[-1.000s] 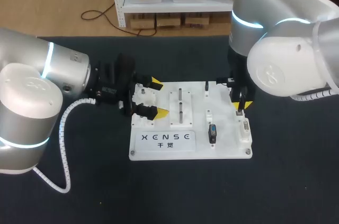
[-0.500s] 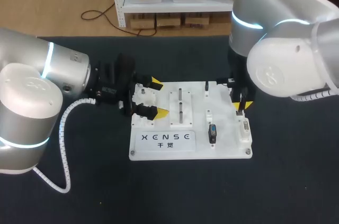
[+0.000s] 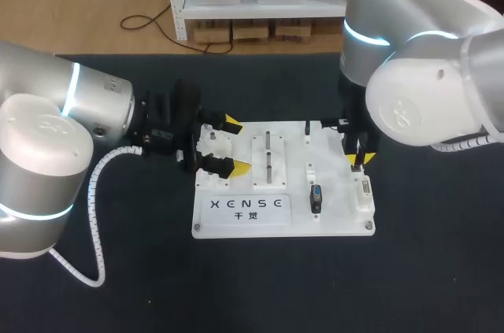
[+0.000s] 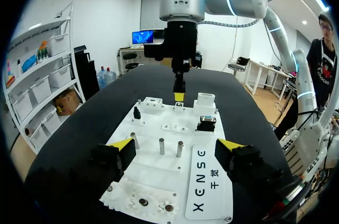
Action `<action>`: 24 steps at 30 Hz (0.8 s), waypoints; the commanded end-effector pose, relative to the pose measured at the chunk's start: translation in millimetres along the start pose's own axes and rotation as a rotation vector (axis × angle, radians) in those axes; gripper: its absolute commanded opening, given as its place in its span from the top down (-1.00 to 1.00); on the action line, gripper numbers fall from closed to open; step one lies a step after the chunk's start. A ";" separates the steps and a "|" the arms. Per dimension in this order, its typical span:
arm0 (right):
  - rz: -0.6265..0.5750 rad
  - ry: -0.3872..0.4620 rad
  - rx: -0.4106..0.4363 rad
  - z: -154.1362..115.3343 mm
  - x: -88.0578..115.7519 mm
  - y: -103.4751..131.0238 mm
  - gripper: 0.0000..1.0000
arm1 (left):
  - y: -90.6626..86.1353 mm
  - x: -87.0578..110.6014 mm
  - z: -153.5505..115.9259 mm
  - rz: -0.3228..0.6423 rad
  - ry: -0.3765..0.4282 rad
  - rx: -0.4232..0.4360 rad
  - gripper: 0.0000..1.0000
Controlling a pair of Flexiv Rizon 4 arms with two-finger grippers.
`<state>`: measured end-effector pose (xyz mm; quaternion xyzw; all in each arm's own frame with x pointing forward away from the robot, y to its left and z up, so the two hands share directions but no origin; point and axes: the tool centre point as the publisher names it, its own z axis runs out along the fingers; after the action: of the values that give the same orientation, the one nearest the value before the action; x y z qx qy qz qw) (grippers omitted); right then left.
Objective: Insert the Ethernet cable into its matching sockets.
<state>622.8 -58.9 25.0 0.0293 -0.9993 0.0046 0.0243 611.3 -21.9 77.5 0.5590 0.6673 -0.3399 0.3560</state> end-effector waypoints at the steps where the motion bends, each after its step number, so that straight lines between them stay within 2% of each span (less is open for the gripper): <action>1: -0.001 0.004 0.001 9.6 -1.8 -0.9 1.00 | 0.4 1.4 0.0 0.002 -0.004 0.000 -1.00; 16: -0.007 0.034 0.002 22.4 -0.7 2.0 1.00 | 0.4 1.4 0.0 0.002 -0.004 0.000 -1.00; 20: -0.014 0.010 -0.007 17.9 -2.4 -0.4 1.00 | 0.4 1.4 0.0 0.002 -0.004 0.000 -1.00; 21: -0.019 0.003 -0.006 13.3 -2.6 0.6 0.44 | 0.4 1.4 0.0 0.002 -0.004 0.000 -1.00; 22: -0.024 -0.011 -0.015 9.2 -2.8 1.1 -0.87 | 0.4 1.4 0.0 0.002 -0.004 0.000 -1.00; 23: -0.024 -0.011 -0.015 9.2 -2.8 1.1 -1.00 | 0.4 1.4 0.0 0.002 -0.004 0.000 -1.00; 24: -0.024 -0.011 -0.015 9.2 -2.8 1.1 -1.00 | 0.4 1.4 0.0 0.002 -0.004 0.000 -1.00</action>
<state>629.1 -54.9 18.8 0.0420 -0.9988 -0.0020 0.0259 611.3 -21.9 77.5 0.5590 0.6673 -0.3398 0.3560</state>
